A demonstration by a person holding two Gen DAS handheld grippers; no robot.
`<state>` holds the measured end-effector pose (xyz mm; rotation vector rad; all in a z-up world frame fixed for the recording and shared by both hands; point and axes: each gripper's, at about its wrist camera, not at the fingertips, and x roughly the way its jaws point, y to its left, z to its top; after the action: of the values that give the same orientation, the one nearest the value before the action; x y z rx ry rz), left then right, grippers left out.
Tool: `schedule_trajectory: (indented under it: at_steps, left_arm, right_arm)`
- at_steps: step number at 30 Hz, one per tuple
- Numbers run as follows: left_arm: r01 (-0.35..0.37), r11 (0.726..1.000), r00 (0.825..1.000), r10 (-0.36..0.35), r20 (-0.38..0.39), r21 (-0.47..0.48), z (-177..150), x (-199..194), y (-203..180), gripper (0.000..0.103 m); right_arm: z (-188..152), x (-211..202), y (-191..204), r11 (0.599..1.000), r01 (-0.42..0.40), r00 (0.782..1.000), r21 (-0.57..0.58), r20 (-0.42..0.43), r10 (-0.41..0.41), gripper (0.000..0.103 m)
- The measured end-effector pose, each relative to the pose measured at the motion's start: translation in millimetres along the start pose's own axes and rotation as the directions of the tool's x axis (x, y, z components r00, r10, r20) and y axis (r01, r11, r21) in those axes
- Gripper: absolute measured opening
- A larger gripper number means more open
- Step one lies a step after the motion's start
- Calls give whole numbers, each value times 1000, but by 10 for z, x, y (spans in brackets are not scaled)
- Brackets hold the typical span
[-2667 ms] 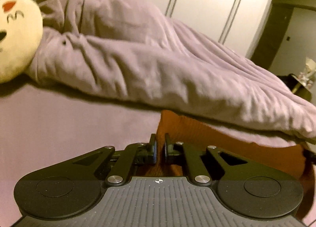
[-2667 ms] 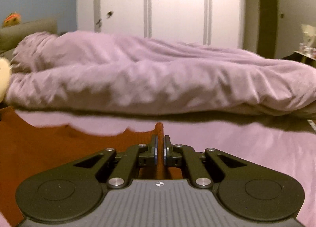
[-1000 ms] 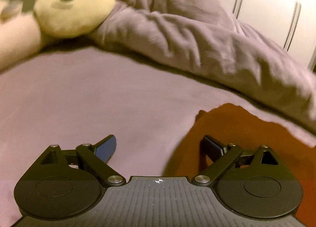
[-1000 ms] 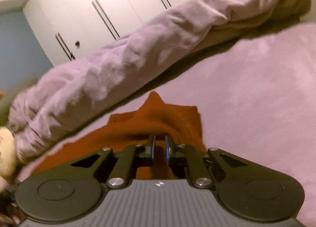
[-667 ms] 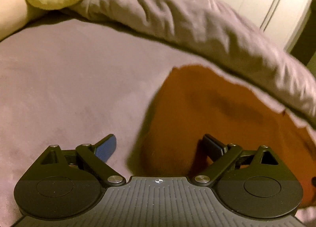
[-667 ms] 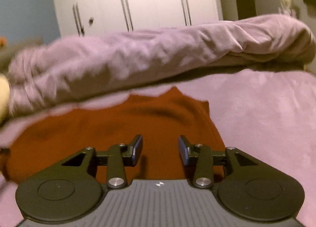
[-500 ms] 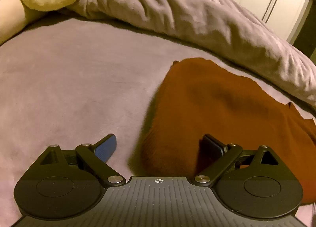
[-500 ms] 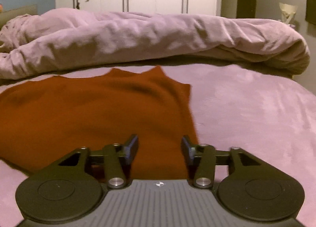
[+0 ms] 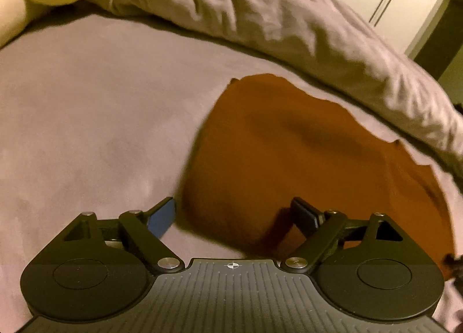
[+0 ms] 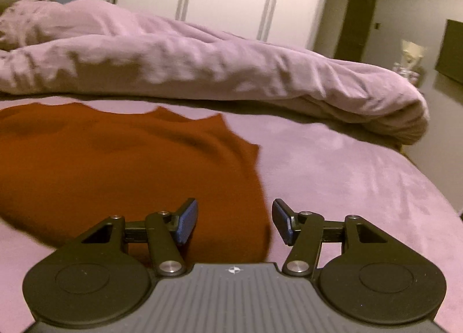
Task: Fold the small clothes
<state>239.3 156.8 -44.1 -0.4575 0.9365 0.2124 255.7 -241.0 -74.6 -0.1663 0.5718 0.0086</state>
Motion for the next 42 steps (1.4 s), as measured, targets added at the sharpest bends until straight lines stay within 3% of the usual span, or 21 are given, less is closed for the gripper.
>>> schedule_trajectory:
  at_steps: [5, 8, 12, 14, 18, 19, 20, 22, 26, 30, 36, 37, 41, 42]
  left_arm:
    - [97, 995, 995, -97, -12, -8, -258, -132, -66, 91]
    - [99, 995, 994, -99, -43, -13, -283, -27, -106, 89]
    - [124, 989, 992, -126, -23, -77, -164, 99, -32, 82]
    - [130, 984, 991, -134, -21, -119, -102, 160, 29, 72]
    - [120, 983, 992, -126, -29, -139, -7, 255, 103, 50]
    - [116, 983, 992, -121, -29, -140, 20, 264, 126, 43]
    - [114, 983, 992, -119, -31, -146, 46, 269, 158, 42]
    - [122, 977, 991, -130, -33, -177, 97, 254, 245, 46]
    - [129, 971, 992, -127, 25, -201, 172, 170, 367, 79]
    - [233, 946, 969, -245, -24, -224, 141, 247, 383, 81]
    - [245, 947, 966, -257, -32, -206, 188, 372, 296, 83]
    - [243, 949, 966, -255, -33, -202, 206, 395, 288, 80]
    - [229, 952, 969, -244, -48, -202, 266, 520, 320, 46]
    - [233, 948, 967, -249, -50, -215, 272, 538, 356, 44]
  right_arm:
    - [-58, -151, 101, 981, -160, 987, 112, -14, 162, 57]
    - [-134, -127, 141, 974, -168, 983, 149, -45, 177, 57]
    - [-169, -115, 102, 976, -152, 985, 159, -60, 163, 55]
    - [-176, -97, 6, 971, -143, 986, 190, -62, 158, 51]
    - [-191, 47, -186, 963, -128, 985, 239, -86, 152, 31]
    - [-189, 70, -205, 964, -127, 985, 232, -83, 150, 31]
    - [-191, 69, -210, 969, -118, 987, 219, -79, 138, 31]
    - [-183, 53, -185, 979, -78, 993, 188, -77, 94, 31]
    - [-171, -42, -111, 989, -51, 996, 140, -71, 62, 34]
    - [-143, -152, -63, 992, -54, 998, 112, -34, 58, 39]
    - [-48, -142, 127, 987, -118, 992, 108, -26, 121, 39]
    - [-41, -148, 179, 987, -125, 991, 96, -24, 128, 39]
    - [-20, -147, 401, 984, -171, 985, 55, -20, 173, 39]
    - [-10, -139, 454, 982, -181, 983, 46, -21, 182, 39]
